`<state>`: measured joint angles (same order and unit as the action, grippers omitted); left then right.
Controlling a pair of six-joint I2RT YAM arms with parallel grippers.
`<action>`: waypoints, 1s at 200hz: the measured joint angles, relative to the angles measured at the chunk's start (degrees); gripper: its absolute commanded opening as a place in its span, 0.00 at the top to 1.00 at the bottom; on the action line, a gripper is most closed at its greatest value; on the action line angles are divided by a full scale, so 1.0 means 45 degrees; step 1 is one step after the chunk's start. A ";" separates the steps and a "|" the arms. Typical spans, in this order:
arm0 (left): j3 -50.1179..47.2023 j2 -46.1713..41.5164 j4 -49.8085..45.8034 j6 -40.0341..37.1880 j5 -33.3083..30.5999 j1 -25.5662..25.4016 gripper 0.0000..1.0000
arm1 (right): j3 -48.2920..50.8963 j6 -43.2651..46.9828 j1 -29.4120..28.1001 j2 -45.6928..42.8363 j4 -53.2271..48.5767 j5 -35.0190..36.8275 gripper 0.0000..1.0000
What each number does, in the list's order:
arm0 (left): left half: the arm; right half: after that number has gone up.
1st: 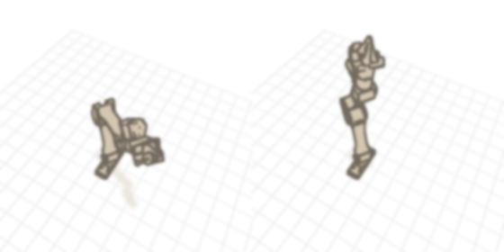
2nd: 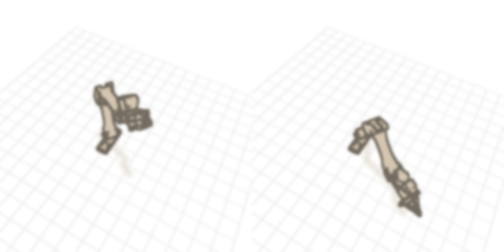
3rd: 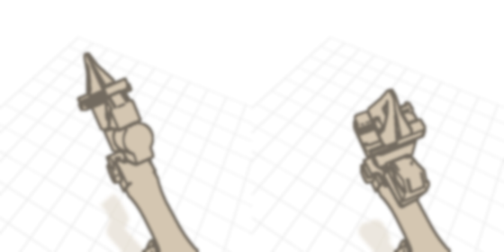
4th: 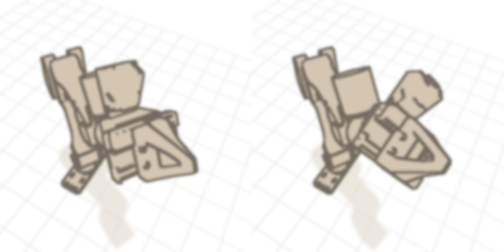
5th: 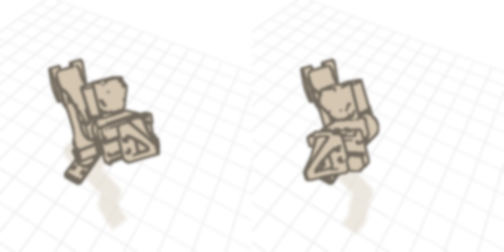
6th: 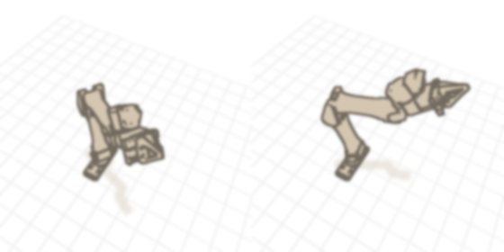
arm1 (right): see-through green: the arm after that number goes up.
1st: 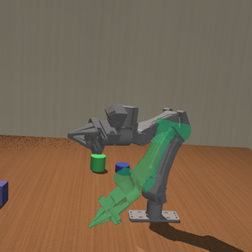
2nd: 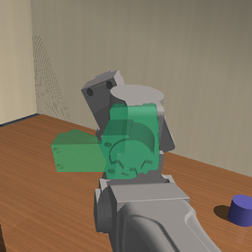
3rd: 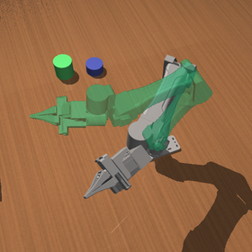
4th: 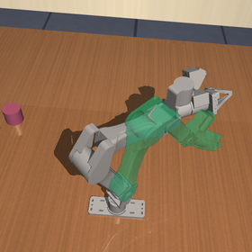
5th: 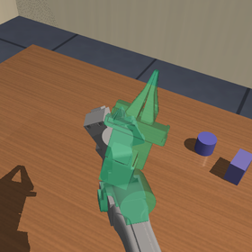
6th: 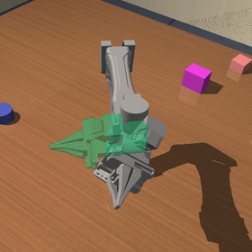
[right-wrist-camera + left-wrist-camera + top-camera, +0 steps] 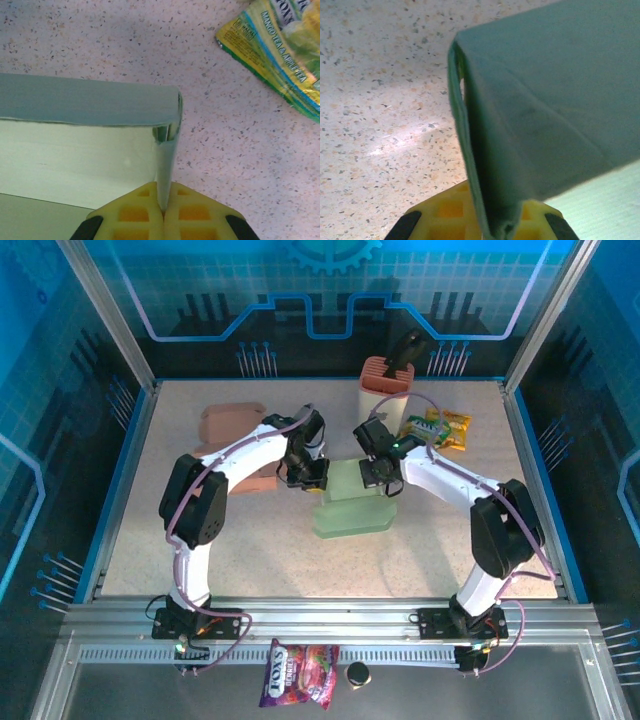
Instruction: Fold the paper box
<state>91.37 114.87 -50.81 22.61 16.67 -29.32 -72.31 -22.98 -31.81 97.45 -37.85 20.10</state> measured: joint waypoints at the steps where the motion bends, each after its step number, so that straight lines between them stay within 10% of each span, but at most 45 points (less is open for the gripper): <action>1: -0.0005 0.0005 0.0000 -0.0005 -0.0024 0.0000 1.00 | 0.0005 0.0005 0.0000 0.0010 0.0005 0.0005 0.93; 145: -0.0199 0.0350 0.0107 0.0000 -0.0758 -0.0180 1.00 | 0.1122 -0.0277 0.0165 0.0831 0.0583 -0.1350 0.81; 200: -0.0199 0.0350 0.0126 0.0000 -0.0753 -0.0199 1.00 | 0.1141 -0.0515 0.0126 0.0923 0.0500 -0.0947 1.00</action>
<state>90.48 116.44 -50.24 22.61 13.28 -30.22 -67.18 -25.30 -31.24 101.60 -35.59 15.84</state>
